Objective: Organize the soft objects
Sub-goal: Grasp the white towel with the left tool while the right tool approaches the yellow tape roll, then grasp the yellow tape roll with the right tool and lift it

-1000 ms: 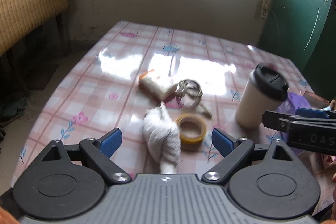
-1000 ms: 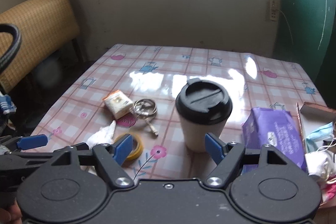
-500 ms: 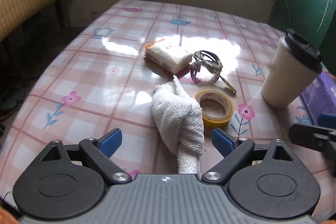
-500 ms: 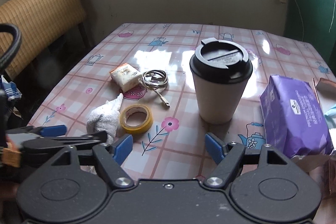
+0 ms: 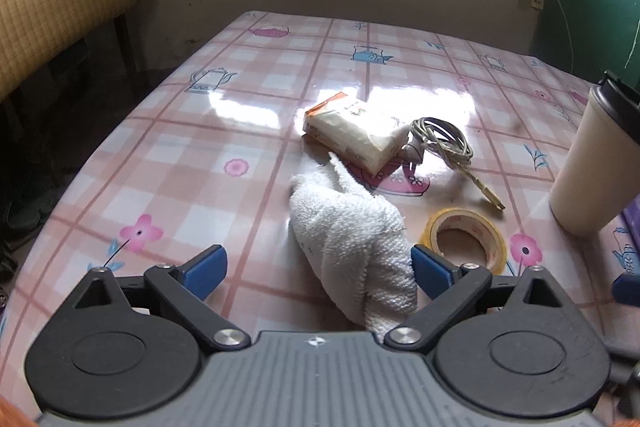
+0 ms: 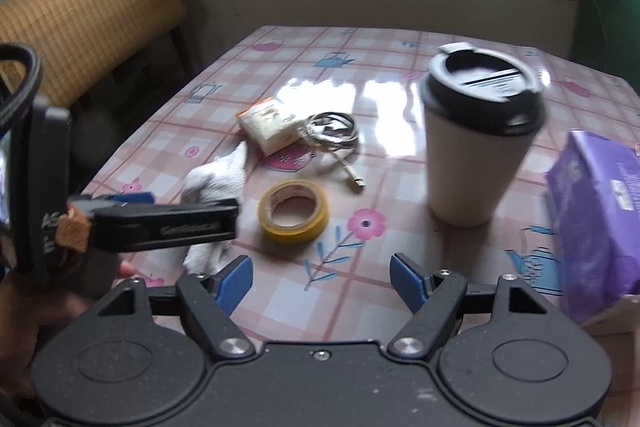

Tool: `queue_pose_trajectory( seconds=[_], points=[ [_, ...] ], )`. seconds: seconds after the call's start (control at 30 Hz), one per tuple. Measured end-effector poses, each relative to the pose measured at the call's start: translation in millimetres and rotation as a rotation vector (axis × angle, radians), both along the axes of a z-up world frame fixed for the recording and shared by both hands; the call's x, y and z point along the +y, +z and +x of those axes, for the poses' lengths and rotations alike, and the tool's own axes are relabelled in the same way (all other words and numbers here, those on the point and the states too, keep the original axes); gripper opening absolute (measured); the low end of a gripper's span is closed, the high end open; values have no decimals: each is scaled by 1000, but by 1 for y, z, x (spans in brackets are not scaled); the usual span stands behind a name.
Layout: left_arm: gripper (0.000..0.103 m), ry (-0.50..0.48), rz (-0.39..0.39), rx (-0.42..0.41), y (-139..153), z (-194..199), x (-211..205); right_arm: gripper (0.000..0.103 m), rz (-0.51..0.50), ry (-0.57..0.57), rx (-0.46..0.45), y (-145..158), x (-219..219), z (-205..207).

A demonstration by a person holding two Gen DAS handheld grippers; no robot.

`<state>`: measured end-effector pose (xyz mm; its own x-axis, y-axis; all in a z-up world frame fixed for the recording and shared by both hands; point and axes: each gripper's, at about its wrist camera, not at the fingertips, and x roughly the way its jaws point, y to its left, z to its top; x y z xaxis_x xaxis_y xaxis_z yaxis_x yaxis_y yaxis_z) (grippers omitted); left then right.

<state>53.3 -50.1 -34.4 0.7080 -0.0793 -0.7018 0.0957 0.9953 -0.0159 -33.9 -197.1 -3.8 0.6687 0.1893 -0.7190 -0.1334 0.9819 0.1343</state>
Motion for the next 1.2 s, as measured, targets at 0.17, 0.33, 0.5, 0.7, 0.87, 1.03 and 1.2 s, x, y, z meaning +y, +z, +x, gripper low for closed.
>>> queue_pose_trajectory(
  seconds=[0.17,0.33,0.5,0.7,0.87,1.03,1.2],
  points=[
    [50,-35,-21,-12,-5,4,0,89,1,11,3,-14,10,13],
    [46,-27,-43,-4,1,-1,17,89,-23,39,-4,-22,20,28],
    [46,4,-20,1,8,-4,35,89,-47,40,-1,-29,32,50],
    [46,28,-49,-3,14,-8,48,89,-63,18,13,-40,42,72],
    [46,19,-64,-8,17,-11,46,72,-52,11,1,-38,40,76],
    [46,22,-84,-20,28,-14,45,72,-39,18,-23,-19,41,69],
    [46,21,-87,-36,46,-13,43,72,-29,15,-62,18,39,61]
  ],
)
